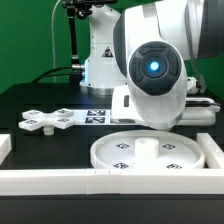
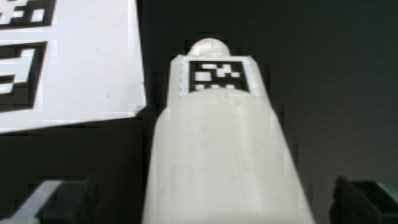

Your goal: Assemble round table

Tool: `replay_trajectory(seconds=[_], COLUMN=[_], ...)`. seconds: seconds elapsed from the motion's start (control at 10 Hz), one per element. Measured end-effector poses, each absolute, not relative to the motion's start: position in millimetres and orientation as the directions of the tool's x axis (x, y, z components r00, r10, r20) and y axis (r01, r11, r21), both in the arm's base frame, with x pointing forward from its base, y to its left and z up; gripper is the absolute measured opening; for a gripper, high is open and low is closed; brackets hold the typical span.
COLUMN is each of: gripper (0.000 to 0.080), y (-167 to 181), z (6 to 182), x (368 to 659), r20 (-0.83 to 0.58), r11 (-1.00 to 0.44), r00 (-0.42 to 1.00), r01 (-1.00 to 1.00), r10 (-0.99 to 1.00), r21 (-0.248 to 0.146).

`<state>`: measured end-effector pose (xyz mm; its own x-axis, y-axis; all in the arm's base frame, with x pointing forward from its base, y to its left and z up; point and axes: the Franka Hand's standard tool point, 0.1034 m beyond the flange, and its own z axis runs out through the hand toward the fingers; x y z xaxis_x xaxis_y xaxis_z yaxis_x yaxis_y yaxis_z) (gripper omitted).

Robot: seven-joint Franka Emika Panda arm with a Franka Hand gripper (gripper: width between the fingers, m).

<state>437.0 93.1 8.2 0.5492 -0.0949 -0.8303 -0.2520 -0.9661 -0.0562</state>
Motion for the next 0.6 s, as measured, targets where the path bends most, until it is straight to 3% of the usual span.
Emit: replay_trajectory(seconds=[0.4, 0.6], gripper=[0.0649, 0.0405], y=[93.6, 94.8], z=[5.5, 5.4], x=[431.6, 431.6], r20=[-0.835, -0.834], r11=[-0.967, -0.967], r00=[0.543, 0.544], r01=[-0.250, -0.247], r10=[-0.094, -0.092], r21=[-0.054, -0.054])
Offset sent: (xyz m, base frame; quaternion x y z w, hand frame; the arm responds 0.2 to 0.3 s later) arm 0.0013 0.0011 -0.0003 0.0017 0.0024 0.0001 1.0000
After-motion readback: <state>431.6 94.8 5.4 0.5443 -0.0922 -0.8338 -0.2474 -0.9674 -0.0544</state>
